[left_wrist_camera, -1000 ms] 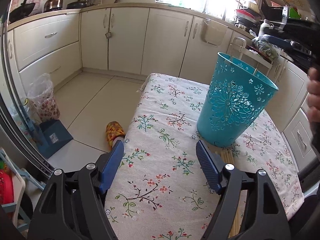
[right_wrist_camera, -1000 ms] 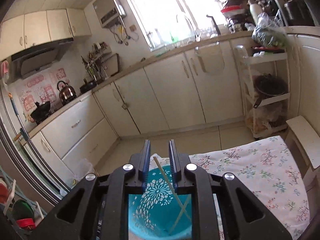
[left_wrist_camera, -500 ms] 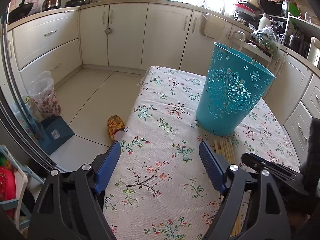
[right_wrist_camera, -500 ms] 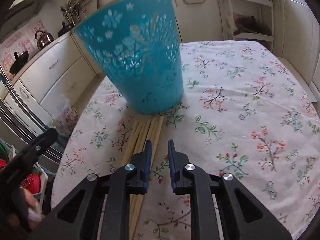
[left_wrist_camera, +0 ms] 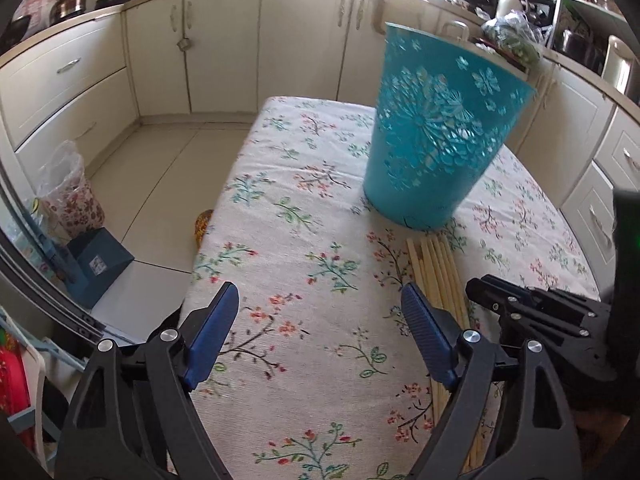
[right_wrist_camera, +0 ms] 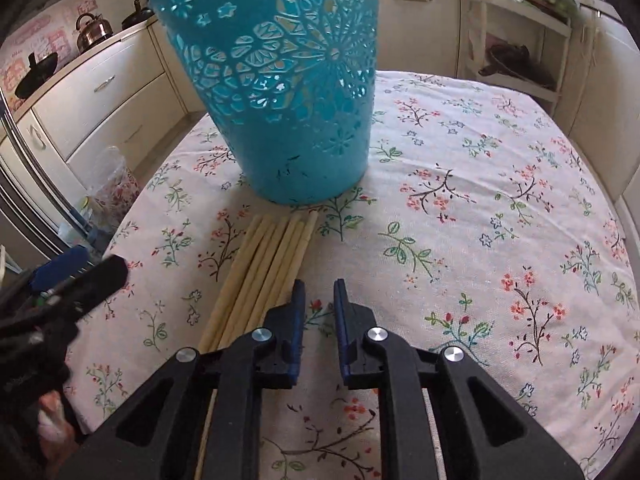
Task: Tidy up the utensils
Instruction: 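Grasp another wooden stick from the bundle with the left tool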
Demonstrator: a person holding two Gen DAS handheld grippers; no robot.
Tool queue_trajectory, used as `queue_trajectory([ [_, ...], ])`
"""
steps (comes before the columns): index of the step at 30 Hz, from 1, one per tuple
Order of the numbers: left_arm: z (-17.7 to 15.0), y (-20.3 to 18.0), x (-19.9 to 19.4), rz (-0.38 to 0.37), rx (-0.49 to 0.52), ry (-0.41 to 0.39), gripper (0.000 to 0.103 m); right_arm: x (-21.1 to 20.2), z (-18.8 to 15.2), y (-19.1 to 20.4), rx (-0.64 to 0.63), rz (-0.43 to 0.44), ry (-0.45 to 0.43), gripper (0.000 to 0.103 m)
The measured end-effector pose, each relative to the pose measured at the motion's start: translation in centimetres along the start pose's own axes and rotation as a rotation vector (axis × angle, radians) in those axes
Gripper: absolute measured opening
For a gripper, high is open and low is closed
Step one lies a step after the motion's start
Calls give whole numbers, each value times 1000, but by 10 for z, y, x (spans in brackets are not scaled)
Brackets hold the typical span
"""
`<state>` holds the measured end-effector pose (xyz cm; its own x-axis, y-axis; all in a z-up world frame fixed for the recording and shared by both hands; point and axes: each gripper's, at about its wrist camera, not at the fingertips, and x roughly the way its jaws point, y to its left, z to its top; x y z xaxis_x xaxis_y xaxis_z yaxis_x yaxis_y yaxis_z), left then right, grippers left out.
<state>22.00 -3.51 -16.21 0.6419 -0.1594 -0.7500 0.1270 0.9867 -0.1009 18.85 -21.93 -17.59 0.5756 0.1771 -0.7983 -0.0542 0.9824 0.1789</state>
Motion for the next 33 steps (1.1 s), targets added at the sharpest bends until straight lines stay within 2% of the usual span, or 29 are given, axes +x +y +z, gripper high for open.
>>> queue_trajectory([
  [2,0,-3,2,5,7,4,80,-2,1,-5,59,58,-14,15],
  [4,0,-4,3,8,-3,9,80,0,2,-2,61,75,-13,15],
  [8,1,-3,3,18,0,13,80,6,2,7,-11,2,-18,15],
  [10,1,-6,4,17,9,17,80,6,0,3,0,20,-10,11],
  [13,2,-14,9,10,30,33,80,6,-1,5,-47,-5,-3,10],
  [18,5,-29,24,0,73,67,80,0,-3,-4,-76,9,36,10],
  [23,6,-36,44,16,78,121,80,-7,-9,-23,-26,57,32,10],
  [33,6,-52,52,61,147,138,79,-6,-8,-26,14,92,10,11],
])
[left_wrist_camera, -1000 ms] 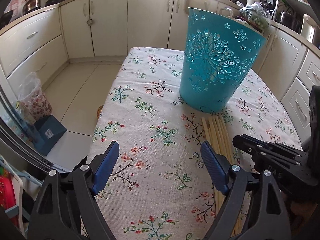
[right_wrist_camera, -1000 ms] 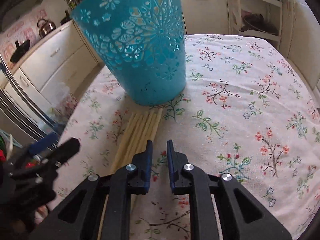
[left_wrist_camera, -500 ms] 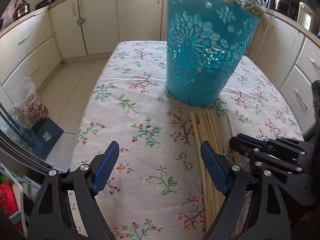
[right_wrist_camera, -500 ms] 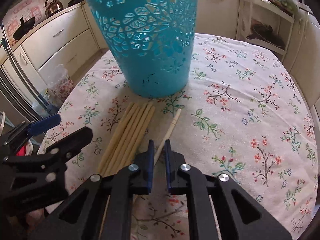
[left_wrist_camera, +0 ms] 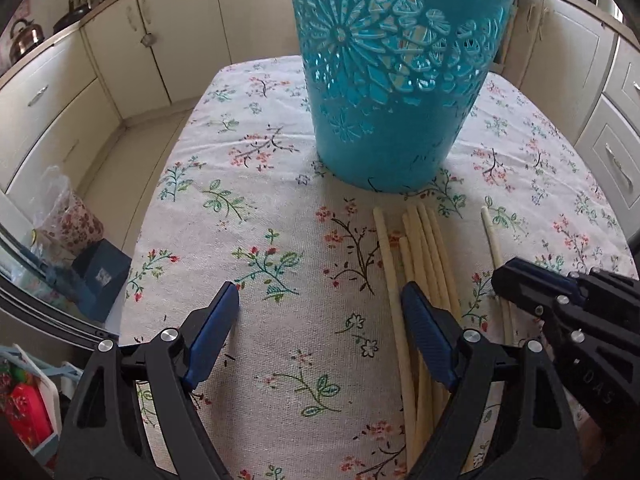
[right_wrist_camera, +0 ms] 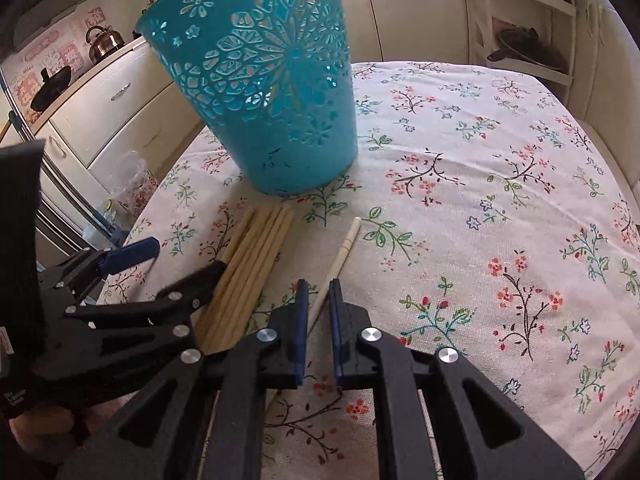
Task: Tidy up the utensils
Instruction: 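Grasp another wooden stick from the bundle with the left tool, then lift the stick with the left tool and drop it into the teal basket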
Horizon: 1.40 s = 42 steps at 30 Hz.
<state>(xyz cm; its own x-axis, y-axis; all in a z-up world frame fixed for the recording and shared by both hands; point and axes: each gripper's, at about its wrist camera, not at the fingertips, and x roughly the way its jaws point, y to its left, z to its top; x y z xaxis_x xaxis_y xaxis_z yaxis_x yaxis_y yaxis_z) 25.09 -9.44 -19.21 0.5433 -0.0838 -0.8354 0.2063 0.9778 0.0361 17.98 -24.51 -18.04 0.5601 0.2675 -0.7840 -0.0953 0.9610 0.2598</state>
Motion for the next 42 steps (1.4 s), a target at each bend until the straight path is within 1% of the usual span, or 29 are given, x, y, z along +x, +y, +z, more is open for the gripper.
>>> queue_trajectory([
  [1,0,-1,0,2,3,1,79,1,0,-1,3,1,-4,11],
  [2,1,0,0,-1,4,2,77,1,1,-1,8,1,-10,11],
  [4,4,-2,0,-22,15,2,68,2,2,-2,8,2,-16,11],
  [5,5,-4,0,-31,26,2,59,2,2,-2,6,1,-17,11],
  [6,7,-4,-1,-41,35,1,46,2,2,-1,-4,-2,-16,11],
  [8,9,-4,-1,-74,49,5,34,1,3,2,-38,-8,-5,11],
  [11,14,-1,0,-94,53,29,33,2,4,4,-50,-23,2,11],
  [14,21,1,4,-77,40,53,34,5,9,3,-36,-35,-5,11],
  [16,24,1,6,-74,40,49,15,7,9,7,-60,-24,4,10],
  [17,25,4,7,-94,23,54,7,6,9,9,-82,-11,15,10],
  [19,24,10,6,-122,-10,64,7,4,8,12,-118,-9,25,9],
  [20,23,11,6,-120,-10,67,7,3,8,11,-128,-16,25,9],
  [22,22,14,6,-122,-15,78,7,1,11,5,-108,-25,30,10],
  [25,25,11,8,-105,5,94,7,6,13,1,-76,-29,42,10],
  [28,29,3,11,-68,50,87,7,6,11,10,-121,-50,42,10],
  [30,29,6,11,-90,34,76,5,5,9,12,-135,-49,48,10],
  [31,28,11,6,-109,12,43,5,5,9,11,-134,-46,46,10],
  [35,21,27,-35,-143,-42,-172,5,3,6,5,-103,-26,17,10],
  [37,17,32,-57,-134,-58,-288,5,3,5,6,-102,-30,3,10],
  [42,21,36,-91,-115,-101,-434,5,3,3,8,-95,-35,-10,10],
])
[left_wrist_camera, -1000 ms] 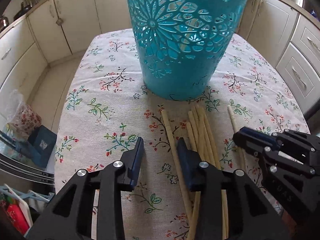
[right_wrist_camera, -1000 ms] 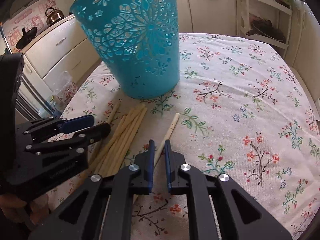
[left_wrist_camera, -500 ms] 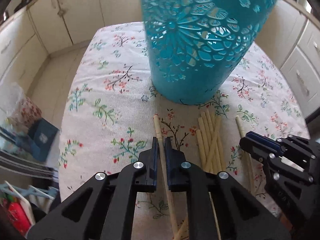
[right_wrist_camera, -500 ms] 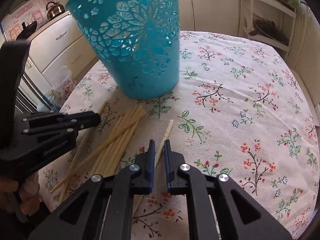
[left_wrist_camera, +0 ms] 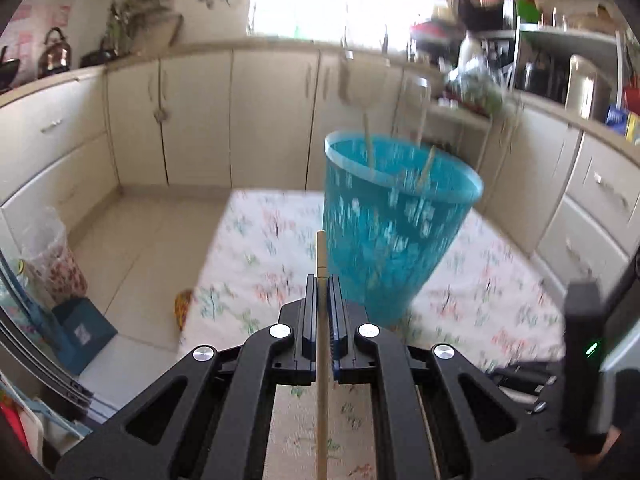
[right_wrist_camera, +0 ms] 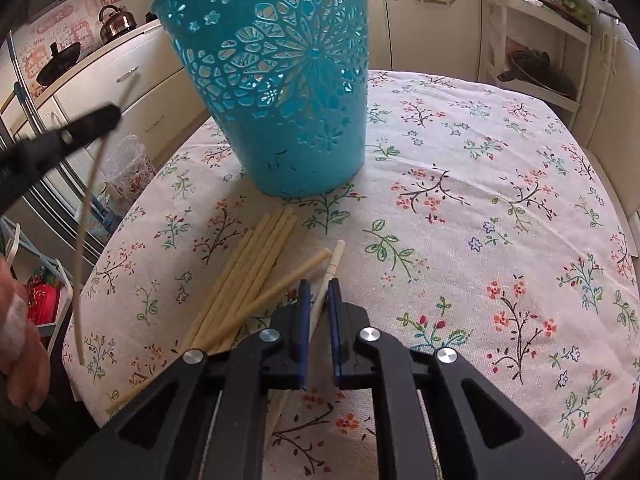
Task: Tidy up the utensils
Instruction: 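Lift the stick with the left tool and drop it into the teal basket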
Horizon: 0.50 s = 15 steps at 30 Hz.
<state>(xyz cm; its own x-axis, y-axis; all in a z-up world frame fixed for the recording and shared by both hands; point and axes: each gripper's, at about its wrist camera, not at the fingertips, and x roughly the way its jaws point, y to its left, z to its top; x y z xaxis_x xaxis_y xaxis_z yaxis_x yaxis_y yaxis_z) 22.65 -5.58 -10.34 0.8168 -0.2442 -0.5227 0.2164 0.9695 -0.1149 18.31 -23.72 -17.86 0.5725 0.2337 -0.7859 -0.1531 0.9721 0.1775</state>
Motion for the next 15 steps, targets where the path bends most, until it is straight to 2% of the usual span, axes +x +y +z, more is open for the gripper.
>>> queue_trajectory([
  [4,21,4,-19,-14,-22,-76,5,0,-1,1,-2,-4,-9,10],
  [15,79,14,-47,-122,-167,-174,5,-1,-1,-2,14,12,-19,10],
])
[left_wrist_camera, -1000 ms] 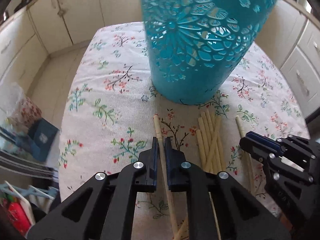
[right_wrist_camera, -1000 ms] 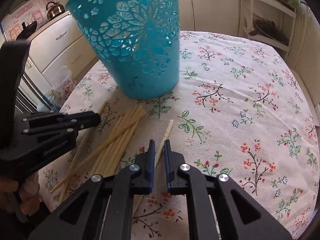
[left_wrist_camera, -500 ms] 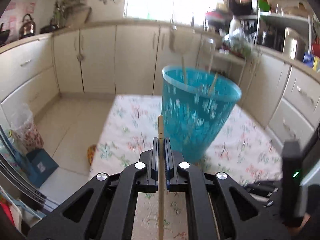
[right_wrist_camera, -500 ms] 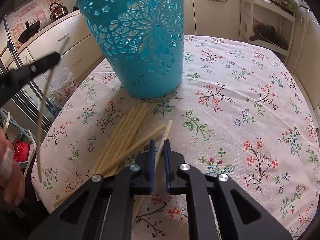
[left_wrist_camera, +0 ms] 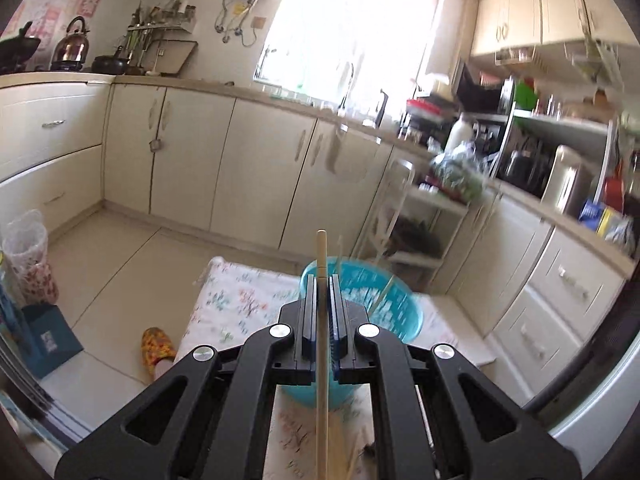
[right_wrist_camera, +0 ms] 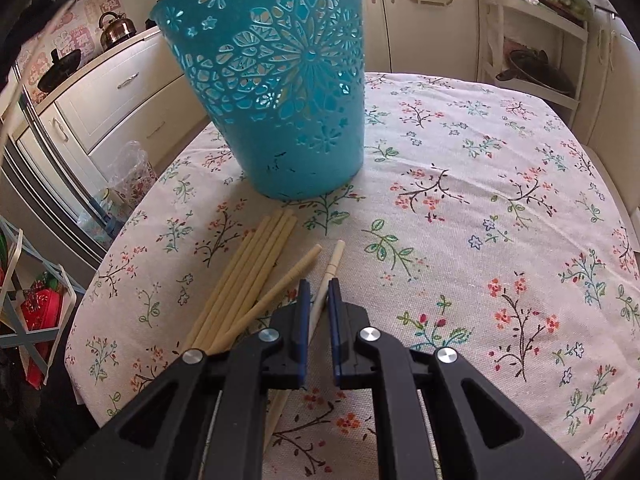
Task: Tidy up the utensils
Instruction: 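Lift the stick with the left tool and drop it into the teal basket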
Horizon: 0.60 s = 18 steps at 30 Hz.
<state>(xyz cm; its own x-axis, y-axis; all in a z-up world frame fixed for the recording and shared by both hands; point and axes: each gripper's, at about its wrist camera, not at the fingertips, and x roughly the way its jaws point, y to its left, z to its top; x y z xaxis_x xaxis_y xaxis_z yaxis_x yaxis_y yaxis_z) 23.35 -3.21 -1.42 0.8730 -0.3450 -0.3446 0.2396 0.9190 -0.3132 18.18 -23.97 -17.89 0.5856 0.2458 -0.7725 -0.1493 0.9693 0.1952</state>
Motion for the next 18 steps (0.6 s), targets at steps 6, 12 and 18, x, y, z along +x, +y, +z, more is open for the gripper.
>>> queue_trajectory([
  [6,42,-9,6,-16,-43,-99,5,0,0,-1,6,5,-2,10],
  [12,72,-20,41,5,-83,-156,5,1,1,-6,17,18,-2,10],
  [18,90,-24,75,48,-123,-217,5,1,1,-9,29,33,-3,10],
])
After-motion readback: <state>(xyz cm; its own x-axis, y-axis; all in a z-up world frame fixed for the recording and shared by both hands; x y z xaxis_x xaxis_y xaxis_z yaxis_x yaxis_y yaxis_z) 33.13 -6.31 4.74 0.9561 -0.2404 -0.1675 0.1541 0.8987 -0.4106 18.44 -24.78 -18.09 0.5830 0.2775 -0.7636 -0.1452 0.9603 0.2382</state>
